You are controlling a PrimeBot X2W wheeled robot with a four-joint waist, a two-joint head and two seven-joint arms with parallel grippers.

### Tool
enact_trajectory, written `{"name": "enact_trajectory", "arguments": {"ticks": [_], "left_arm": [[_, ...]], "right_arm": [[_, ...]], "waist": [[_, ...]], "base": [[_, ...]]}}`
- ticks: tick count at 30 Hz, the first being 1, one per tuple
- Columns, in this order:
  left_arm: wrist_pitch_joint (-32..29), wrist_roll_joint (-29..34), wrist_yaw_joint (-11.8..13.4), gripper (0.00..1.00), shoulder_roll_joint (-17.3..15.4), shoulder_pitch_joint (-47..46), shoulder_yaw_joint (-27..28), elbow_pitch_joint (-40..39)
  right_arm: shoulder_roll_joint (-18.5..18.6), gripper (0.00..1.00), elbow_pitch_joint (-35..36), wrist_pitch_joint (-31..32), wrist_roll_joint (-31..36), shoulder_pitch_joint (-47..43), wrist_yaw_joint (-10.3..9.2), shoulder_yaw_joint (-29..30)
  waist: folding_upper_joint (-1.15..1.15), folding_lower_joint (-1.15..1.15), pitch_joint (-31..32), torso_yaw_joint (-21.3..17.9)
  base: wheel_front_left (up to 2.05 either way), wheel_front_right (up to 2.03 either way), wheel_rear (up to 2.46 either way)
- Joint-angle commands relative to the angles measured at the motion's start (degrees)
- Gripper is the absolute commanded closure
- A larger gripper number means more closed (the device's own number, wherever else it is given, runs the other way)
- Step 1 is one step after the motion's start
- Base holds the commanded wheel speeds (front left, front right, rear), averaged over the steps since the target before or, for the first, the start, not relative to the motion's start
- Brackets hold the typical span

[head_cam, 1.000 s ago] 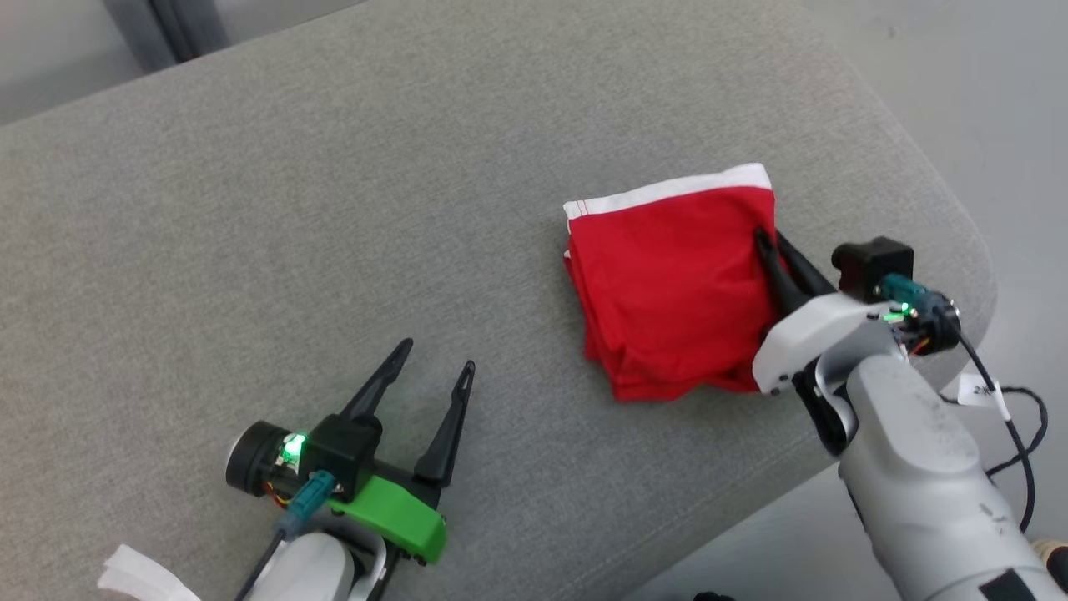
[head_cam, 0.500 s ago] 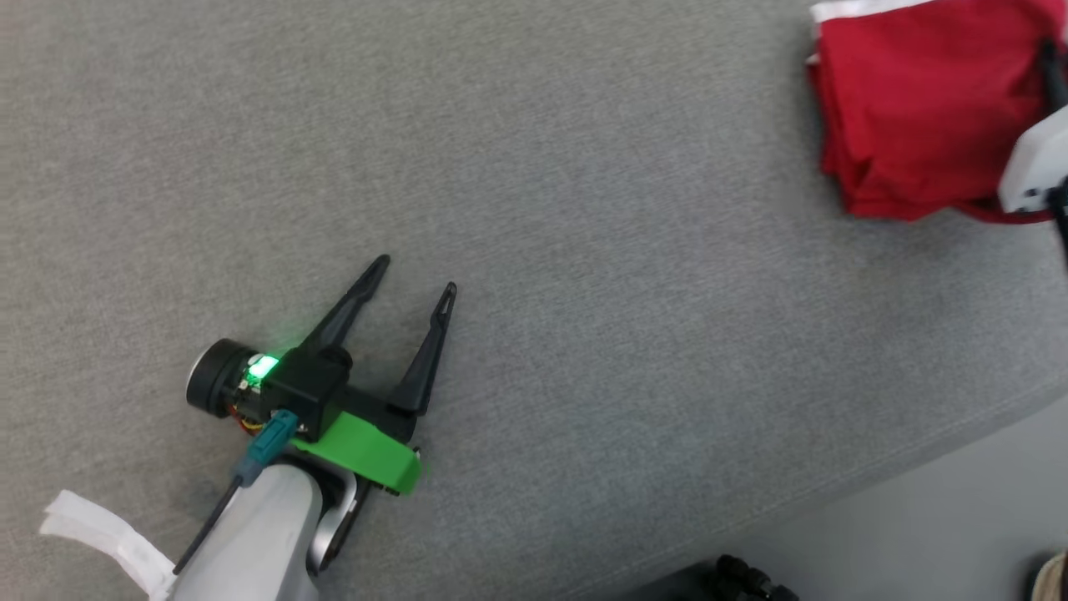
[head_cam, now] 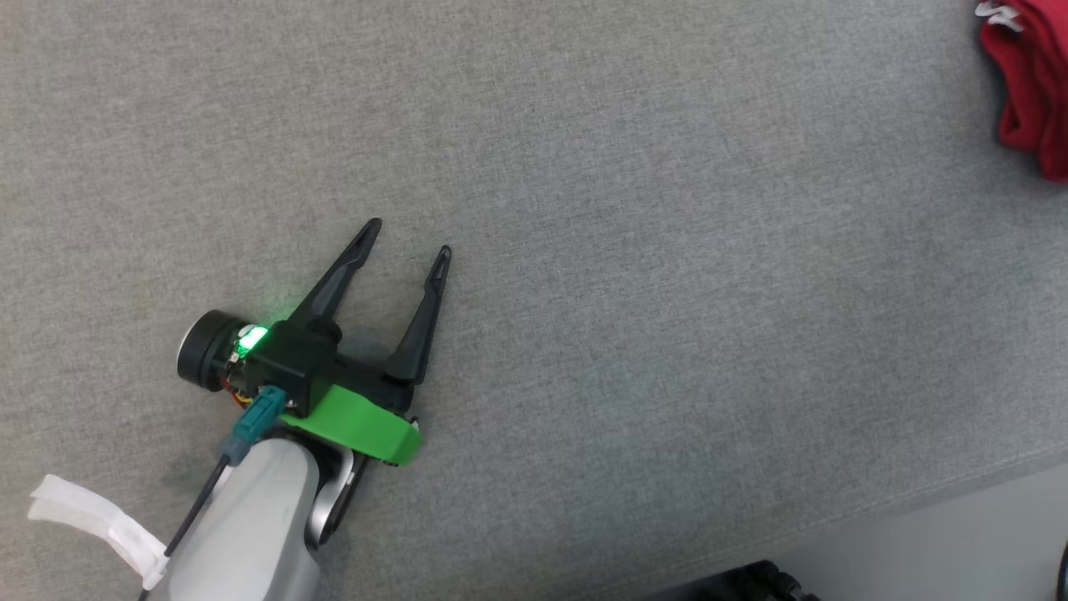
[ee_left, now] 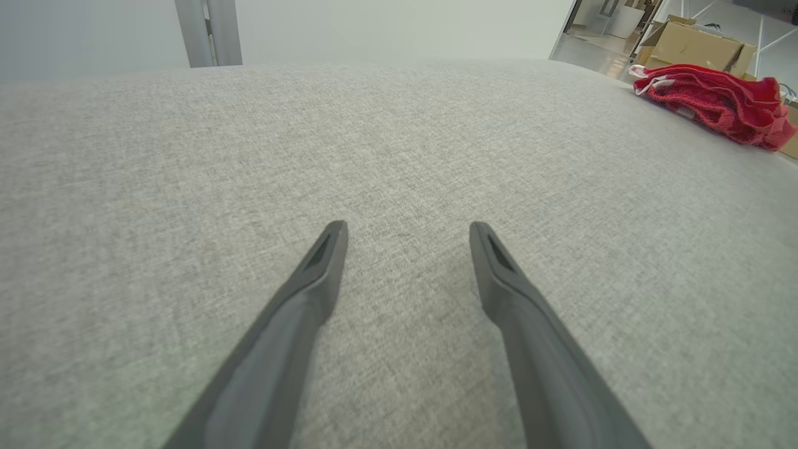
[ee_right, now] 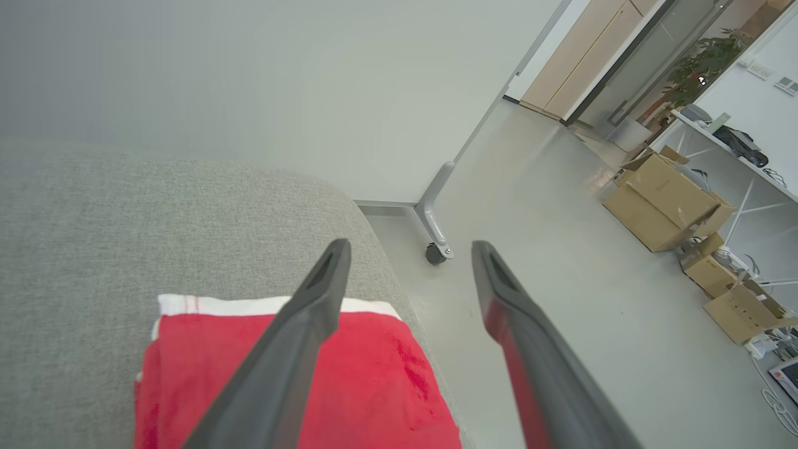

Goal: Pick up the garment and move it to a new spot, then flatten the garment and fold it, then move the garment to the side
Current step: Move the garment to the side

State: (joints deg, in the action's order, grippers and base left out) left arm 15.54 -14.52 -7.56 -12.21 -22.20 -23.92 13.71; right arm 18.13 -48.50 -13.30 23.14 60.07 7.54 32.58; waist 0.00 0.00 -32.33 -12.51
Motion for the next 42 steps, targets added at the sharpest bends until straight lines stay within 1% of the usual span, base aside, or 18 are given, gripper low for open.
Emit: {"name": "enact_trajectory", "arguments": {"ticks": [1,3,5,8,10,13,16,20,25,33,42], "left_arm": [[-0.72,-0.82,0.15,0.00,-1.43,1.87,1.50,2.88],[-0.60,-0.73,0.15,0.00,-0.86,2.60,2.09,2.75],[-0.56,-0.59,0.14,0.00,-0.18,3.18,3.09,2.87],[-0.46,-0.34,0.14,0.00,0.89,4.04,5.12,3.15],[-0.45,-0.07,0.14,0.00,1.75,4.66,6.92,3.29],[-0.41,0.46,0.14,0.00,2.90,5.49,9.46,3.74],[-0.41,0.99,0.14,0.00,3.86,6.53,12.22,4.03],[-0.41,1.56,0.14,0.00,4.78,7.71,14.71,4.35],[-0.41,2.50,0.14,0.00,5.81,9.42,17.33,5.10],[-0.40,2.74,0.14,0.00,7.47,12.36,21.07,6.81],[-0.41,3.13,0.14,0.00,8.57,16.21,23.30,8.06]], "right_arm": [[-1.45,0.00,1.15,-0.88,0.62,0.24,-0.11,0.64],[-3.85,0.00,2.91,-1.55,0.13,0.20,-0.11,0.74],[-6.44,0.00,4.63,-1.86,-1.07,-0.32,-0.11,-0.93],[-9.32,0.00,9.33,-1.89,-4.89,-2.06,-0.11,-5.33],[-11.20,0.00,12.47,-1.90,-8.58,-5.04,-0.11,-9.14],[-12.66,0.00,17.46,-1.93,-14.07,-8.39,-0.11,-13.34],[-13.51,0.00,21.01,-1.92,-18.76,-13.58,-0.11,-17.21],[-14.36,0.00,22.97,-1.93,-22.66,-19.37,-0.11,-21.57],[-14.91,0.00,21.76,-1.94,-25.82,-27.12,-0.11,-25.58],[-15.00,0.00,22.15,-1.94,-31.13,-36.20,-0.11,-28.53],[-15.11,0.00,23.01,-1.94,-33.94,-42.40,-0.11,-29.27]], "waist": [[0.00,0.00,1.15,0.04],[0.00,0.00,2.38,0.02],[0.00,0.00,3.77,0.03],[0.00,0.00,6.06,0.30],[0.00,0.00,7.97,0.69],[0.00,0.00,10.34,1.59],[0.00,0.00,12.65,2.64],[0.00,0.00,15.41,3.80],[0.00,0.00,18.61,5.59],[0.00,0.00,21.96,8.06],[0.00,0.00,25.93,9.40]], "base": [[0.00,0.00,0.00],[0.00,0.00,0.00],[0.00,0.00,0.00],[0.00,0.00,0.00],[0.00,0.00,0.00],[0.00,0.00,0.00],[0.00,0.00,0.00],[0.00,0.00,0.00],[0.00,0.00,0.00],[0.00,0.00,0.00],[0.00,0.00,0.00]]}}
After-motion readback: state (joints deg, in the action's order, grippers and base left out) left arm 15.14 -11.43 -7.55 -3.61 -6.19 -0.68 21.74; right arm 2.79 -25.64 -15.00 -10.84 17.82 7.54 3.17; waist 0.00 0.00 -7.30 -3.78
